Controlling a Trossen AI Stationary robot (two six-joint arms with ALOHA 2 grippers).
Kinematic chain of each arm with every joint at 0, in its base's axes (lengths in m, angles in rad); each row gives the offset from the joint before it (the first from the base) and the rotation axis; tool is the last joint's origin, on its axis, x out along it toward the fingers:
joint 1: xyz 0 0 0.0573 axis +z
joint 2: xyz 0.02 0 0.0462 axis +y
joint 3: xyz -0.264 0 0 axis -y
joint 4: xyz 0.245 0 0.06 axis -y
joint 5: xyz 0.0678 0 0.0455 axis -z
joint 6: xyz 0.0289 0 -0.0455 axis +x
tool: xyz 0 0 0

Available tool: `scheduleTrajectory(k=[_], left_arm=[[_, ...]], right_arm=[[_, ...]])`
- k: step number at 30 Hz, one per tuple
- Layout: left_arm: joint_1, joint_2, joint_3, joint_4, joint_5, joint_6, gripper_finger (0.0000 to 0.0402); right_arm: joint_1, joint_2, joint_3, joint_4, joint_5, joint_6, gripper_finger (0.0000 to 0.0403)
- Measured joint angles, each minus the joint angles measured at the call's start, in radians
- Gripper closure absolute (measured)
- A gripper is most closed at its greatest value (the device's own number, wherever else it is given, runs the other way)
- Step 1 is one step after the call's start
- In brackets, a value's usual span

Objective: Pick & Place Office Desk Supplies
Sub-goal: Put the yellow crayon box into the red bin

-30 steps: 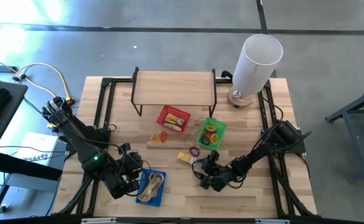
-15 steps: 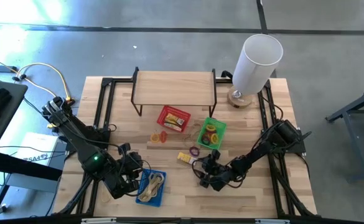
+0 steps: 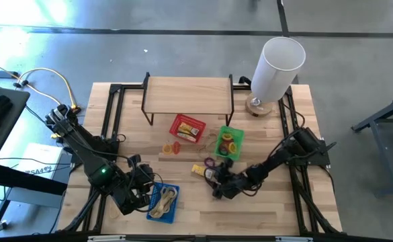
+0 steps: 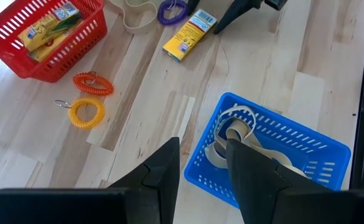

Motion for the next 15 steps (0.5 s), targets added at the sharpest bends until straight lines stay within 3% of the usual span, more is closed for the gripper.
scheduleTrajectory(k=[8,15], left_arm=[[0.0,0.0,0.0,0.0,-0.016,0.002,0.0277],[0.0,0.0,0.0,-0.001,-0.016,0.002,0.0277]], right_arm=[[-0.026,0.002,0.0,0.046,-0.062,-0.057,0.0149],[-0.025,0.002,0.002,0.05,-0.088,-0.063,0.0212]])
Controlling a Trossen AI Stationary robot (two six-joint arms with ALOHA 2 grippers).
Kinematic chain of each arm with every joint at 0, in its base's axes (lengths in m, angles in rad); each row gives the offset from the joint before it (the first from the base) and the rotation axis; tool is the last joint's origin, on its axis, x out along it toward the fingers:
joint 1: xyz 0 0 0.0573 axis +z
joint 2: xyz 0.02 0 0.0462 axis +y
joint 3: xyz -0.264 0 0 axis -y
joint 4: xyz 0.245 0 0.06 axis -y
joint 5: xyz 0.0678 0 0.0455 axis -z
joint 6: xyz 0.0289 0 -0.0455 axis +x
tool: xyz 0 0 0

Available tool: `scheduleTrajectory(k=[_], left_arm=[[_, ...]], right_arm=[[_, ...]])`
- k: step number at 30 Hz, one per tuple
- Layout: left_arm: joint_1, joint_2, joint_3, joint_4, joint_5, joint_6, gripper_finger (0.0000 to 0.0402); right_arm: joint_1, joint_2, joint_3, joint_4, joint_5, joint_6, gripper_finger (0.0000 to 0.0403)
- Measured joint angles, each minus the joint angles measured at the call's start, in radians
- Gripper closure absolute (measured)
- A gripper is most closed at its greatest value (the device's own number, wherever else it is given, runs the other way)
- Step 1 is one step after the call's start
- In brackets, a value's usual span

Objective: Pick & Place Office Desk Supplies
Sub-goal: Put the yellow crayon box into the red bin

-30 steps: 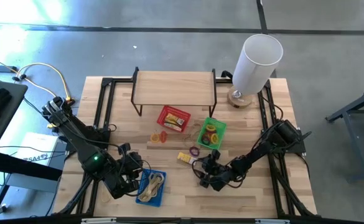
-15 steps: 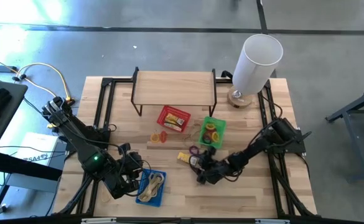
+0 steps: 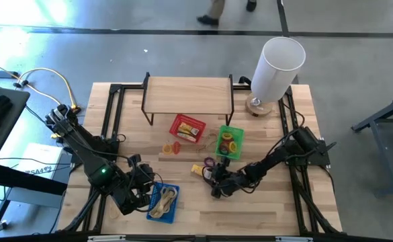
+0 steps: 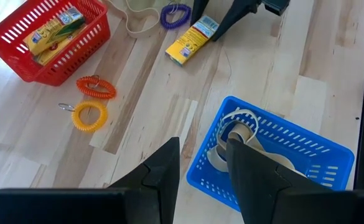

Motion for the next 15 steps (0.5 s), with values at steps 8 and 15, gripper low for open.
scheduleTrajectory(k=[8,15], left_arm=[[-0.005,0.0,0.0,0.0,0.0,-0.001,0.0277],[-0.005,0.0,0.0,0.0,0.0,0.018,0.0277]], right_arm=[[0.035,0.002,-0.002,0.085,0.011,-0.072,0.026],[0.046,-0.021,0.047,0.096,-0.011,-0.154,0.0235]])
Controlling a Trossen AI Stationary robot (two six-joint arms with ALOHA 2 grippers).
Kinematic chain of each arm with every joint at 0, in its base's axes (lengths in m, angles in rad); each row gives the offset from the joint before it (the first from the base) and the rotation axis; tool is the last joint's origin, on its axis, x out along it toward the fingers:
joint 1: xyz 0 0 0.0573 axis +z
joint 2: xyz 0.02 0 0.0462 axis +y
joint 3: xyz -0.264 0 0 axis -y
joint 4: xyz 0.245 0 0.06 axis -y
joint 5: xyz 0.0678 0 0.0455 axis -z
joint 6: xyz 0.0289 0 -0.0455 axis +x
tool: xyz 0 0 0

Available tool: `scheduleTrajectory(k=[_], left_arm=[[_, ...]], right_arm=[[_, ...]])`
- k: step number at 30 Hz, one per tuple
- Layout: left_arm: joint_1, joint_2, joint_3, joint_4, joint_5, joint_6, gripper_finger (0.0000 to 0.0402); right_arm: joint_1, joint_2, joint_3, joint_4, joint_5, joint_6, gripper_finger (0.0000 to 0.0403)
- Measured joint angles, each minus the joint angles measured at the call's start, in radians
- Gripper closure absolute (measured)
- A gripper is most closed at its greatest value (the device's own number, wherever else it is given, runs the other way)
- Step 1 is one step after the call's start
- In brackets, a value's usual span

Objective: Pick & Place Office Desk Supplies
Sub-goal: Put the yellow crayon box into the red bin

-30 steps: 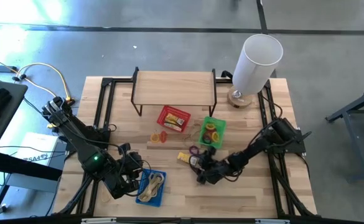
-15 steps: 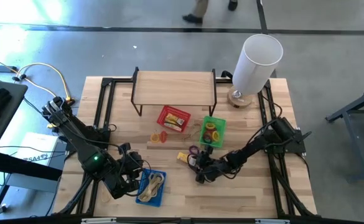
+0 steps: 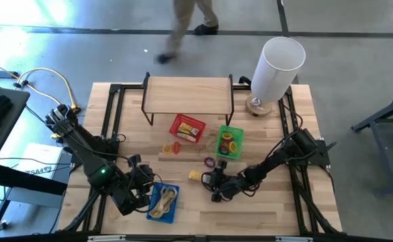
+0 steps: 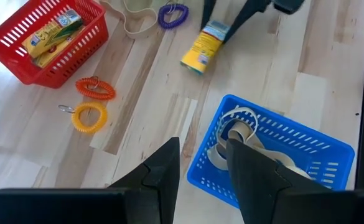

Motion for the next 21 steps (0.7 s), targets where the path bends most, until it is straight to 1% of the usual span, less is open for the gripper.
scheduleTrajectory(k=[5,8,13,16,19,21], left_arm=[[0.0,0.0,0.0,0.0,0.001,0.015,0.0277],[0.0,0.0,0.0,-0.001,0.016,0.036,0.0277],[0.0,0.0,0.0,-0.001,0.042,0.054,0.0277],[0.0,0.0,0.0,-0.001,0.062,0.055,0.0277],[0.0,0.0,0.0,-0.001,0.092,0.061,0.0277],[0.0,0.0,0.0,-0.001,0.11,0.061,0.0277]], right_arm=[[-0.013,-0.043,0.059,-0.075,0.022,-0.092,0.0262],[-0.036,-0.06,0.097,-0.128,0.027,-0.122,0.0263],[-0.085,-0.097,0.177,-0.233,0.034,-0.198,0.0246],[-0.119,-0.118,0.222,-0.261,0.039,-0.268,0.0254],[-0.155,-0.141,0.262,-0.284,0.075,-0.33,0.0263],[-0.184,-0.15,0.291,-0.334,0.083,-0.36,0.0262]])
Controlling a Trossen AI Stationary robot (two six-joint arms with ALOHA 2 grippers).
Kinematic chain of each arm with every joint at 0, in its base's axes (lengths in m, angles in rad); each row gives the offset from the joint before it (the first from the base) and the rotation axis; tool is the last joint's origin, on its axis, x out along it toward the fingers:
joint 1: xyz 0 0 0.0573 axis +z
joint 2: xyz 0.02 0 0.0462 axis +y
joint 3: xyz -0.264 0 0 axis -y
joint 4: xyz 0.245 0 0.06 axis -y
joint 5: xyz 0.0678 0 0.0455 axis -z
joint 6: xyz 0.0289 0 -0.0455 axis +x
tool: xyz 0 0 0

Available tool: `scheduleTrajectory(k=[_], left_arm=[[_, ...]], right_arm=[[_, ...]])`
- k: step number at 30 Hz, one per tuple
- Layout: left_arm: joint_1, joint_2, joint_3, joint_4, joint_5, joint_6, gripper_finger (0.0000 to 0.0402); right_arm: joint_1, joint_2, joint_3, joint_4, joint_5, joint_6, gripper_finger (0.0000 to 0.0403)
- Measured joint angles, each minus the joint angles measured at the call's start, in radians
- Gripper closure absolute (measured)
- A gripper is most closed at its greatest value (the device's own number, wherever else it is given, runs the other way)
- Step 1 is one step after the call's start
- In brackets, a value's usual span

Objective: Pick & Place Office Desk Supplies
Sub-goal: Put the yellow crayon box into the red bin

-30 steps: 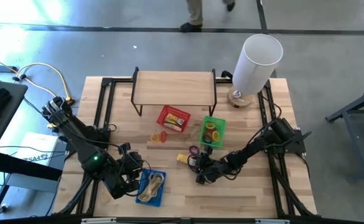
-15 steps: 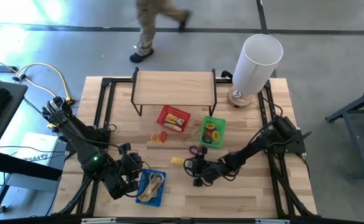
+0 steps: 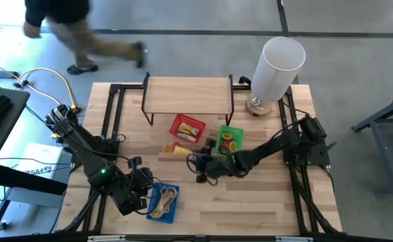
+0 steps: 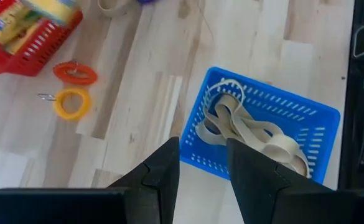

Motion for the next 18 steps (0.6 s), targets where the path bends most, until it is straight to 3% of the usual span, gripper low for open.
scheduleTrajectory(k=[8,15,18], left_arm=[[-0.033,0.0,0.0,0.001,0.008,0.0,0.0277],[-0.047,0.0,0.0,0.0,0.004,0.001,0.0277],[-0.046,0.0,0.0,0.0,0.004,0.005,0.0277]], right_arm=[[-0.156,-0.01,0.045,-0.129,-0.101,-0.004,0.0258],[-0.286,-0.006,0.045,-0.186,-0.299,0.041,0.0249],[-0.322,0.012,0.045,-0.202,-0.337,0.089,0.0243]])
